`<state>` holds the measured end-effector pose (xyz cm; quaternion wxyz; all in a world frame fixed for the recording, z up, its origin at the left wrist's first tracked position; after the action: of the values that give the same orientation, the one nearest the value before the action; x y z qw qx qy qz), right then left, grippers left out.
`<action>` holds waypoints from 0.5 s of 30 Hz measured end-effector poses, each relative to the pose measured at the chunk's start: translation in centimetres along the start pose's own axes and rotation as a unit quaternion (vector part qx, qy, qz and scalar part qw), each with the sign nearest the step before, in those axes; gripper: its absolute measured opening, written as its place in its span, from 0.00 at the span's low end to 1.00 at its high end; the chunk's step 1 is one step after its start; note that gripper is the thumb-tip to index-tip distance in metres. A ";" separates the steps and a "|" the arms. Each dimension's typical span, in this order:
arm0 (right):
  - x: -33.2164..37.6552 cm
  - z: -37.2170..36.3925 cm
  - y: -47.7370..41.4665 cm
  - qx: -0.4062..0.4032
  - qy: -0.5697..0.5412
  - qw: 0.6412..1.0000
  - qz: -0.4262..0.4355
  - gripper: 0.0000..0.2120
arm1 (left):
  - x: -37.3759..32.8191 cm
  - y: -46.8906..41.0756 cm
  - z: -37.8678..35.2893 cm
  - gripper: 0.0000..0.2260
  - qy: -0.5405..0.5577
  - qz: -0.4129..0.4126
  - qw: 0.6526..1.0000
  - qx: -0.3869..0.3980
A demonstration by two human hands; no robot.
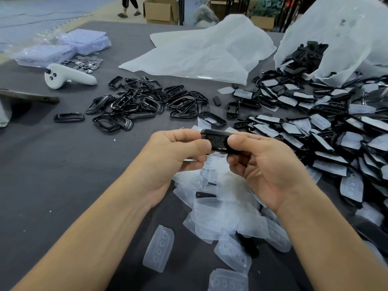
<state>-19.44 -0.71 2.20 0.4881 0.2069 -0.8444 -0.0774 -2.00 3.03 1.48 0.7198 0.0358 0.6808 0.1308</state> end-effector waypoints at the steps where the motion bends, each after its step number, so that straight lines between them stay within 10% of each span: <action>1: 0.0 0.0 0.0 0.000 0.002 1.000 -0.001 0.04 | 0.0 0.0 0.0 0.04 0.005 0.000 1.000 0.000; 15: 0.3 -0.4 0.2 0.058 0.067 0.983 0.158 0.15 | 0.0 -0.1 0.4 0.05 -0.016 -0.029 0.998 -0.052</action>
<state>-19.28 -0.59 2.72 0.5371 0.1033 -0.8347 0.0643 -1.58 2.96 1.49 0.7347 -0.0192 0.6625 0.1445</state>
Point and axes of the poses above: each hand's wrist, its own y-axis away from the middle knuckle, its own z-axis out of the back of the hand, x = y × z, the point moved 2 cm from there along -y, towards the middle knuckle, and after that the axes turned 12 degrees about -y, right-handed, at the moved point
